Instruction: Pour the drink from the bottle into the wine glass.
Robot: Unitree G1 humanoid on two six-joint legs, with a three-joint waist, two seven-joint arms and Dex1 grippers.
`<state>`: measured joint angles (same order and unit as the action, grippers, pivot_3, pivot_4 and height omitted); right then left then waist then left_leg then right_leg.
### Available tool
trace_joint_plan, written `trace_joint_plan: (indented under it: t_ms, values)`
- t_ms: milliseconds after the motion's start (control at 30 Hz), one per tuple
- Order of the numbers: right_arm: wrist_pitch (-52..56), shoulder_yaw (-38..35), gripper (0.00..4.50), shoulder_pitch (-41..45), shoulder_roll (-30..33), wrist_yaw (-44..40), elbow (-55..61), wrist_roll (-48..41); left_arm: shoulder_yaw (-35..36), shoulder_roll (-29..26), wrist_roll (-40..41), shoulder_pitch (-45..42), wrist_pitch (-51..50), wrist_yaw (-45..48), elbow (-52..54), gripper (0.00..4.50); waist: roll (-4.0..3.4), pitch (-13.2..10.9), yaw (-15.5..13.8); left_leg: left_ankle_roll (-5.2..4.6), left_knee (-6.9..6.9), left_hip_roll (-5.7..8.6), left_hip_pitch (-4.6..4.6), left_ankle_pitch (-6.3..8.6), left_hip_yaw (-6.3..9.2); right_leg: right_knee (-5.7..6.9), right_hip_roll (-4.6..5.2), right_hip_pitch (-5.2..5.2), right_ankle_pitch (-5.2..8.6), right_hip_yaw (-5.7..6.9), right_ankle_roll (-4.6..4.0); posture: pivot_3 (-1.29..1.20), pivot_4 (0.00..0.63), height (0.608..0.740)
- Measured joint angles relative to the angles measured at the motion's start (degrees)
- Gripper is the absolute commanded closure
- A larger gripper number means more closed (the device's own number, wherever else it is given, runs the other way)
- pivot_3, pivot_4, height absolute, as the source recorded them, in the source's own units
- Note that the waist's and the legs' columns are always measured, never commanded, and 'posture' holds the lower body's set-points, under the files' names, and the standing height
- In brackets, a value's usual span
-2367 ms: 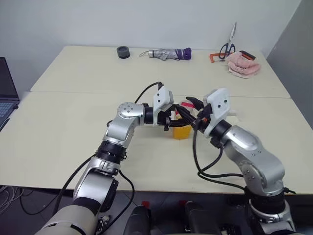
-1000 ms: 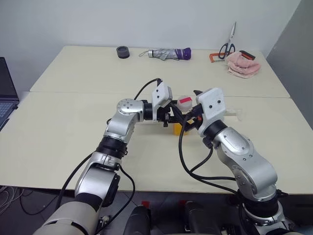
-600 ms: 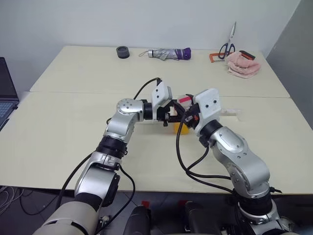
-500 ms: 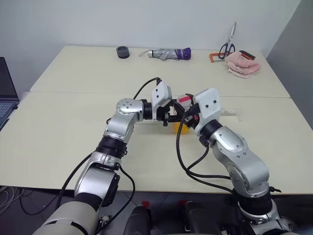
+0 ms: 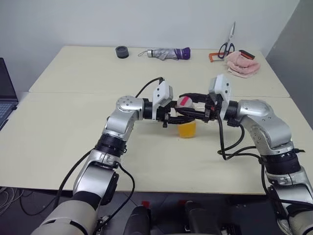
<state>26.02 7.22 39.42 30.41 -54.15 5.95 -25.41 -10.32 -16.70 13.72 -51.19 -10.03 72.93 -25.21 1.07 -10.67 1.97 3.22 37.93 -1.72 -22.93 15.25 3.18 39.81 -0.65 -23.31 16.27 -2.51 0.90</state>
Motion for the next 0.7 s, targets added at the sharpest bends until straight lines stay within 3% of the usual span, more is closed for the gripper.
trace_joint_plan:
  t_ms: [167,467,700]
  values:
    - [0.07,-3.87,0.23,-4.58,-0.75,3.96,3.43,-0.76,0.75,-1.79,0.25,0.7,-0.85,0.1,2.14,2.34,0.0,0.0,-0.17,0.01,0.01,0.06,-0.03,0.0,0.0,0.0,0.1,0.0,0.0,0.0,0.0,0.0,0.15,0.74]
    - [9.51,-7.43,0.2,-15.87,-2.41,16.29,26.04,-6.72,0.86,-2.31,0.96,1.4,-1.57,0.24,2.88,2.34,0.0,0.0,-0.19,0.01,0.04,0.07,-0.01,-0.01,0.02,0.06,0.08,0.0,0.01,0.0,0.02,0.0,0.15,0.74]
    - [9.56,-2.03,0.2,-14.44,-5.03,26.18,28.72,1.86,0.78,-2.26,0.87,1.32,-1.36,1.34,2.45,2.34,0.0,0.0,-0.03,0.02,0.04,0.04,0.02,-0.01,0.01,0.08,0.01,0.0,0.01,-0.02,0.03,0.0,0.15,0.74]
